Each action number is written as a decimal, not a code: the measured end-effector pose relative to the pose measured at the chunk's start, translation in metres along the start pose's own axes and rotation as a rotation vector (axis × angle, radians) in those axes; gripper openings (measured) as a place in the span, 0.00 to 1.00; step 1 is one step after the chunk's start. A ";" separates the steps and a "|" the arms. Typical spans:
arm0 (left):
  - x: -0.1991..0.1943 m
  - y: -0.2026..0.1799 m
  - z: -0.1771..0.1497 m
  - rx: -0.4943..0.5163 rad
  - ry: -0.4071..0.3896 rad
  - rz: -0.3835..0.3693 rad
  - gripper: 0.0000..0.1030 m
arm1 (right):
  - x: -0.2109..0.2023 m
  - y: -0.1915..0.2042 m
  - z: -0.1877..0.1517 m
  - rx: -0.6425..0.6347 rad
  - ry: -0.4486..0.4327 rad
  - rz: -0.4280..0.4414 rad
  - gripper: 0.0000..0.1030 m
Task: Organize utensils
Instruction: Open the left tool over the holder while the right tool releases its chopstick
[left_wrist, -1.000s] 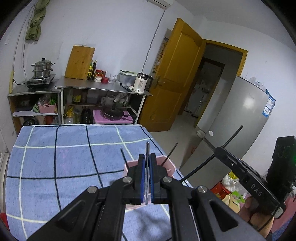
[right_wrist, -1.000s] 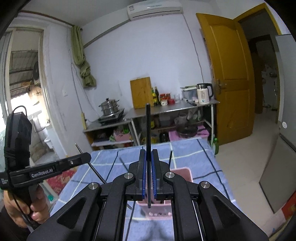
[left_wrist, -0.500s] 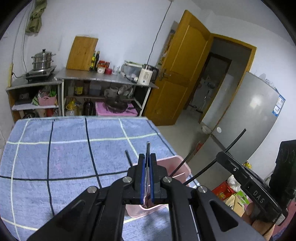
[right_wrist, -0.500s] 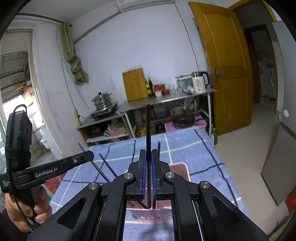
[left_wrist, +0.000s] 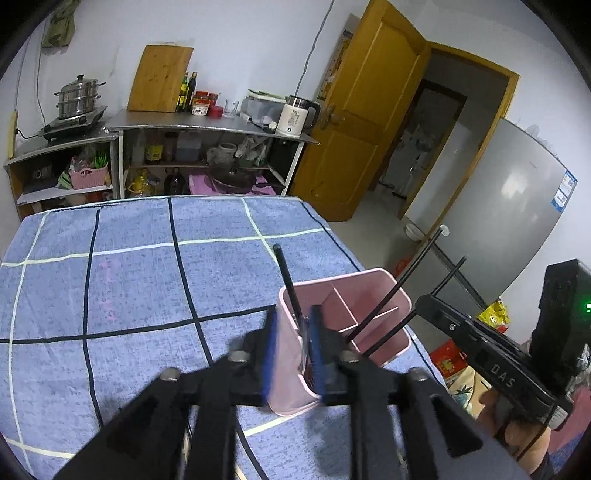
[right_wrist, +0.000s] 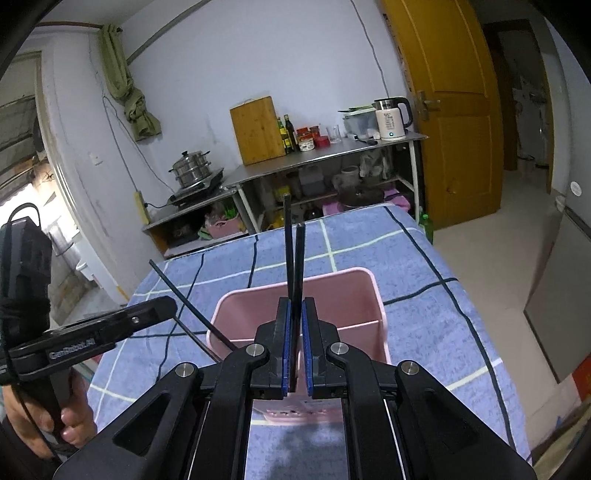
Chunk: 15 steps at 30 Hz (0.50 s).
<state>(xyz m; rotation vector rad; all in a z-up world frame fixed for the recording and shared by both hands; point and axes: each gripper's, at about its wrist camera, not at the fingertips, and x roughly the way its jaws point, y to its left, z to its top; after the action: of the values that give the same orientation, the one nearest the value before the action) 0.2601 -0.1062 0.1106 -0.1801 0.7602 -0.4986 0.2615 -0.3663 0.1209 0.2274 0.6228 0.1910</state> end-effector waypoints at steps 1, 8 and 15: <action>-0.004 -0.001 0.000 0.002 -0.010 -0.003 0.28 | -0.002 0.000 0.000 0.000 -0.007 0.001 0.10; -0.035 -0.005 0.001 0.015 -0.068 -0.021 0.33 | -0.026 0.010 0.001 -0.025 -0.063 0.008 0.15; -0.075 -0.003 -0.004 0.023 -0.131 0.002 0.33 | -0.058 0.017 -0.002 -0.041 -0.130 0.001 0.15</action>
<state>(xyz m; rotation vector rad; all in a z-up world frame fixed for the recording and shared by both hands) 0.2105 -0.0722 0.1549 -0.1888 0.6269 -0.4887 0.2121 -0.3641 0.1561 0.1995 0.4891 0.1883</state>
